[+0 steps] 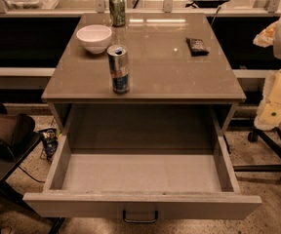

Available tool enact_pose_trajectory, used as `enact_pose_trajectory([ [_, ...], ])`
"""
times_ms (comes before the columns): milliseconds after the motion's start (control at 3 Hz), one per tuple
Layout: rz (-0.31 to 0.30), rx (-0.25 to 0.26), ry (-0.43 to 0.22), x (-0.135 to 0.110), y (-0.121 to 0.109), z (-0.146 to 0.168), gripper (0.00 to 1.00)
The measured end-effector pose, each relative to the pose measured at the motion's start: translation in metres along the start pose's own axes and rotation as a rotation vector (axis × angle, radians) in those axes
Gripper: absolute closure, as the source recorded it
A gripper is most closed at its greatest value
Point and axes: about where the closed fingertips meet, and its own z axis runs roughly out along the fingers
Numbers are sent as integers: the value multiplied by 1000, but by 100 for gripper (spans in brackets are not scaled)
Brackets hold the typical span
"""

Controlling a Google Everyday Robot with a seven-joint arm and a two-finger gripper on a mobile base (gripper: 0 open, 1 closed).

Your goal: Place redbull can into white bowl

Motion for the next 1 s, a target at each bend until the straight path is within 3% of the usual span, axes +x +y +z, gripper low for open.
enact_pose_trajectory([
  [333, 0, 0, 0, 0, 0, 0, 0],
  [667, 8, 22, -84, -12, -10, 8, 0],
  [1000, 47, 37, -249, -32, -22, 28, 0],
])
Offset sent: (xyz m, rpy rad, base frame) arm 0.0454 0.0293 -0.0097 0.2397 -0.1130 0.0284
